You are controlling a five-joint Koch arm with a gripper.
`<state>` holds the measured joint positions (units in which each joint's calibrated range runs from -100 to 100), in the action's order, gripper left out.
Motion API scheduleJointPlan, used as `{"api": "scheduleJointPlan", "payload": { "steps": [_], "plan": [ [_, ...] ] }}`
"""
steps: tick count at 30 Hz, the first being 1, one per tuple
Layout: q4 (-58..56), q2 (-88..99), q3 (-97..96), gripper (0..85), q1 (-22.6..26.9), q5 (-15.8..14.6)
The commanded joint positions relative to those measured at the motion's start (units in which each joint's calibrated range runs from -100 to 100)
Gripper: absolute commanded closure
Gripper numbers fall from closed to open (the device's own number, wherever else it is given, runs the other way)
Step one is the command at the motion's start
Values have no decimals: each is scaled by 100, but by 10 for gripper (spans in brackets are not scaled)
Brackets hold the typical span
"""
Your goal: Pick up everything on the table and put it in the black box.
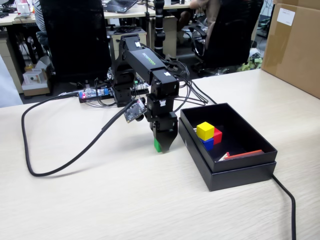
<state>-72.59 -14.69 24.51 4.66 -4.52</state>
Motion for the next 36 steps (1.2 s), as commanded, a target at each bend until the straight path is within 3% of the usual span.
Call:
{"api": "scheduleJointPlan", "payload": {
  "steps": [1,6,11,18,25,36],
  "plan": [
    [-71,660,360,717,-44,24],
    [-313,2037,740,717,39,59],
    [-521,2818,1946,717,542,137],
    [-521,821,3587,717,1182,112],
    [-503,-889,4149,716,1250,93],
    [-521,-1290,3823,709,1206,10]
  ]
}}
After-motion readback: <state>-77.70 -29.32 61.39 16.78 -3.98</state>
